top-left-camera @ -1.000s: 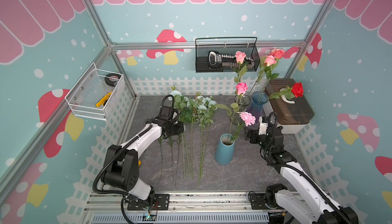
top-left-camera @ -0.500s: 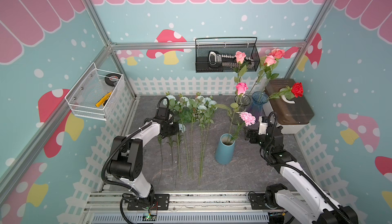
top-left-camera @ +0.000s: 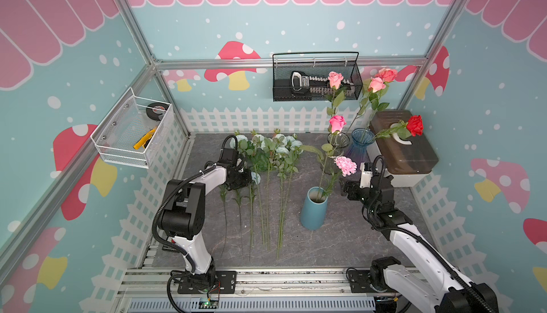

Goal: Pick out blue flowers from the vase
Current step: Place the flower at the center of the board, then pick up the vase from the center of the board.

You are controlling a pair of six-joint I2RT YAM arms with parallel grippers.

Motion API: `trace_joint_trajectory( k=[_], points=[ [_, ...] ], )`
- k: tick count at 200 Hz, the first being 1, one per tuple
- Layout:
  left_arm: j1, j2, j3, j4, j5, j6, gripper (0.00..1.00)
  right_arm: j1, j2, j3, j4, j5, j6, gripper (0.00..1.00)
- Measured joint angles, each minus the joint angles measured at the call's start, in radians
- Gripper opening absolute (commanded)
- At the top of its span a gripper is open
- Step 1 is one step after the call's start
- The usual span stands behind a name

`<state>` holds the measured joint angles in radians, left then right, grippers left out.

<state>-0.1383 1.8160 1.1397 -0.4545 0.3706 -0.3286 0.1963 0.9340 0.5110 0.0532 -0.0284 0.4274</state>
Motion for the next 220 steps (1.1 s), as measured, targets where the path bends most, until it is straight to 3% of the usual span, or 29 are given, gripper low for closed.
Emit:
trace_joint_trajectory(
  k=[15,48,69,92,114,140,168,184,220],
  points=[
    [-0.003,0.000,0.000,-0.001,0.001,0.002,0.13,0.000,0.004,0.000,0.000,-0.003,0.000,0.90],
    [-0.006,0.000,0.000,0.000,-0.001,0.016,0.47,0.000,0.024,0.000,0.000,-0.010,0.000,0.90],
    [-0.033,-0.020,0.000,-0.008,-0.031,0.014,0.59,0.000,0.032,0.000,0.000,-0.014,0.000,0.90],
    [-0.102,-0.111,0.001,-0.039,-0.118,0.013,0.65,0.000,0.037,0.001,0.001,-0.016,0.000,0.90],
    [-0.227,-0.261,0.028,-0.049,-0.261,0.016,0.65,0.000,0.056,0.001,0.004,-0.016,0.000,0.89],
    [-0.378,-0.438,0.025,0.066,-0.410,0.018,0.65,0.000,0.083,0.003,0.003,-0.015,-0.001,0.86],
    [-0.414,-0.614,-0.194,0.380,-0.503,0.001,0.66,0.000,0.085,0.003,0.003,-0.010,-0.001,0.85],
    [-0.412,-0.659,-0.357,0.538,-0.517,-0.015,0.73,0.000,0.083,0.003,0.003,0.001,-0.001,0.85],
    [-0.413,-0.668,-0.554,0.684,-0.513,-0.027,0.84,0.000,0.080,0.005,-0.005,0.021,-0.009,0.82]
  ],
)
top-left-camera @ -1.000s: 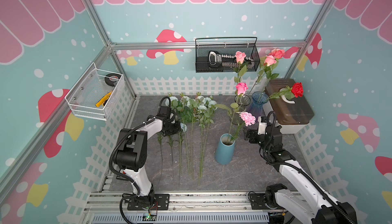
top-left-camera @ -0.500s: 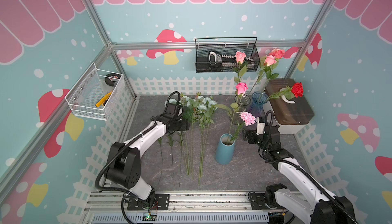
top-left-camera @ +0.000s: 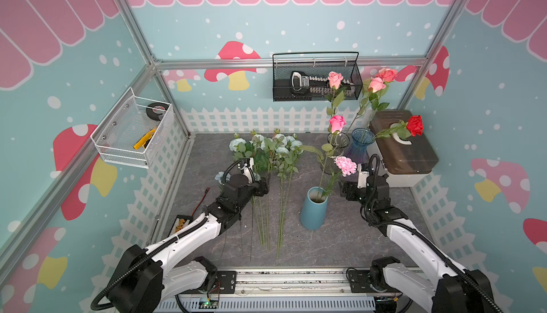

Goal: Pick out blue flowers from the vase
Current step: Pick up the vase from the center of the board.

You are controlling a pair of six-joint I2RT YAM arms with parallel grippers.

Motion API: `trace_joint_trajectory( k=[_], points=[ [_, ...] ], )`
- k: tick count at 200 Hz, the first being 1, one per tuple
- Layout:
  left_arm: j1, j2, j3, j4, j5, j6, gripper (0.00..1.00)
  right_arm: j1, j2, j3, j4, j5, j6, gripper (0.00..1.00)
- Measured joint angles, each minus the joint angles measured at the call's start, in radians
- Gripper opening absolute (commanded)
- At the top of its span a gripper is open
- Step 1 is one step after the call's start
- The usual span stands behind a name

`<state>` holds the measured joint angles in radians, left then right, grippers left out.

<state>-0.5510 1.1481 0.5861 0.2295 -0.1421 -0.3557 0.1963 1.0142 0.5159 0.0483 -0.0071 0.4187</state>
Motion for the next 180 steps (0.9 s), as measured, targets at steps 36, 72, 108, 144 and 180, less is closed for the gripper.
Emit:
trace_joint_trajectory(
  k=[36,72,108,144,180],
  points=[
    [0.000,-0.026,-0.039,0.171,0.004,-0.017,0.89,0.000,-0.018,0.051,-0.101,0.006,-0.047,0.80],
    [0.001,-0.006,-0.052,0.266,0.060,-0.032,0.90,0.000,-0.157,0.102,-0.272,-0.043,-0.068,0.68],
    [0.001,0.036,-0.052,0.299,0.097,-0.031,0.90,0.002,-0.308,0.223,-0.510,-0.095,-0.077,0.58],
    [0.001,0.048,-0.052,0.307,0.130,-0.031,0.91,0.019,-0.426,0.298,-0.659,-0.193,-0.036,0.54],
    [0.001,0.030,-0.066,0.336,0.135,-0.031,0.91,0.022,-0.503,0.363,-0.756,-0.341,-0.003,0.52]
  ],
)
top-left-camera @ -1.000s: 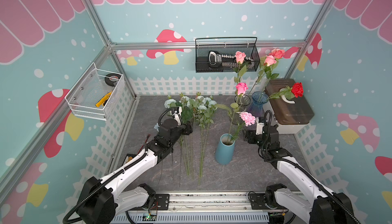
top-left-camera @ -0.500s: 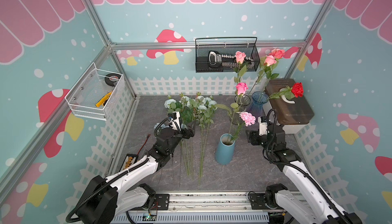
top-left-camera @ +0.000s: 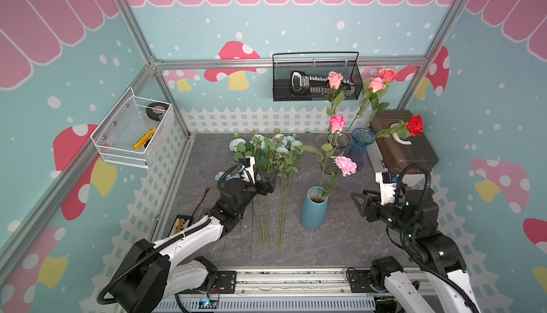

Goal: Pick out blue flowers from the vase
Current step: Pick up the vase from the center of the board.

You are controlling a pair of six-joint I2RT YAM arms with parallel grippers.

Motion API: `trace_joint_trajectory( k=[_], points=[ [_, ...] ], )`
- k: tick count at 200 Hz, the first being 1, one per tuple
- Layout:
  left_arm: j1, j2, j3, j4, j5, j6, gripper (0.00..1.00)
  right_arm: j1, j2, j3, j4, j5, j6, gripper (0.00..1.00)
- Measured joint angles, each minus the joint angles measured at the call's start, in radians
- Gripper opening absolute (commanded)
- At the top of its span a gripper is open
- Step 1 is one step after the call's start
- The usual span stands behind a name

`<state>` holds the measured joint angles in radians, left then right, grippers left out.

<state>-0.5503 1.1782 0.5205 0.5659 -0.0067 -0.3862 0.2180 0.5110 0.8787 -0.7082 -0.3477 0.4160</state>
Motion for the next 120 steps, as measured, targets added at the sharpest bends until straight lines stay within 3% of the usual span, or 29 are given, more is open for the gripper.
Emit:
trace_joint_trajectory(
  k=[62,120],
  points=[
    [0.000,-0.039,-0.030,0.015,-0.015,0.000,0.90,0.018,-0.018,0.035,0.007,-0.298,0.031,0.51],
    [0.000,-0.064,-0.039,0.014,-0.056,0.005,0.90,0.079,0.018,0.069,0.044,-0.359,0.034,0.52]
  ],
)
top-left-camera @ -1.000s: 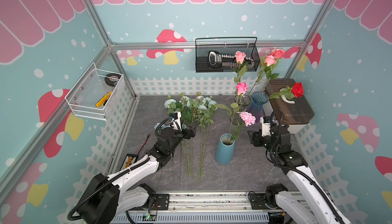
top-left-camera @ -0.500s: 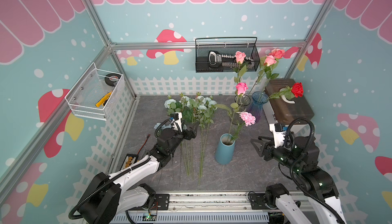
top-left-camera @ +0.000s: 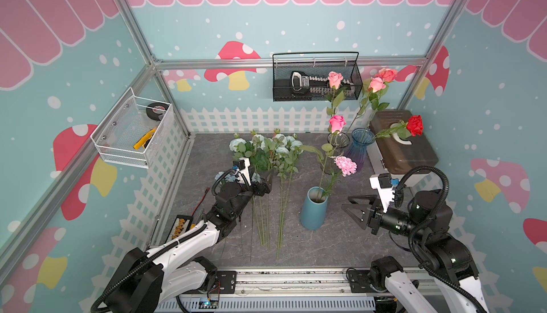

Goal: Pick out blue flowers from the vase
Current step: Pick up the vase from the center of the board.

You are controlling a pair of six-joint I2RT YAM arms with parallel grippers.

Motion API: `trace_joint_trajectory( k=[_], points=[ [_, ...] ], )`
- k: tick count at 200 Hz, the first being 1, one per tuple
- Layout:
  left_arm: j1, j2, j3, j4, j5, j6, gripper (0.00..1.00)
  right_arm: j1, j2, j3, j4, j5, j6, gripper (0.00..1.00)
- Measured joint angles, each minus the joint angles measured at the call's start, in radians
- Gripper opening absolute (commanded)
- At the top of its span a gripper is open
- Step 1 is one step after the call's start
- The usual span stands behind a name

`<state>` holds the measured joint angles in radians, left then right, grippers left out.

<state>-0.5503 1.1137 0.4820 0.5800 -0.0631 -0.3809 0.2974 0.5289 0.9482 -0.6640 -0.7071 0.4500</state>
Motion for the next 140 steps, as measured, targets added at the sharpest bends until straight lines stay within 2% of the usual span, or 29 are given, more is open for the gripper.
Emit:
trace_joint_trajectory(
  k=[22,51,66,97,140],
  points=[
    [0.000,0.000,0.000,0.000,-0.006,0.003,0.90,0.121,0.061,0.013,0.027,0.059,-0.014,0.52],
    [0.000,0.001,0.000,0.000,-0.012,0.005,0.90,0.390,0.233,0.057,0.039,0.251,-0.066,0.46],
    [0.000,0.001,0.000,-0.003,-0.016,0.011,0.90,0.486,0.335,0.097,0.033,0.352,-0.097,0.44],
    [0.000,0.000,0.000,-0.014,-0.032,0.022,0.90,0.572,0.494,0.212,-0.048,0.560,-0.149,0.42],
    [0.000,-0.011,0.000,-0.023,-0.040,0.029,0.90,0.613,0.667,0.399,-0.190,0.784,-0.165,0.41]
  ],
)
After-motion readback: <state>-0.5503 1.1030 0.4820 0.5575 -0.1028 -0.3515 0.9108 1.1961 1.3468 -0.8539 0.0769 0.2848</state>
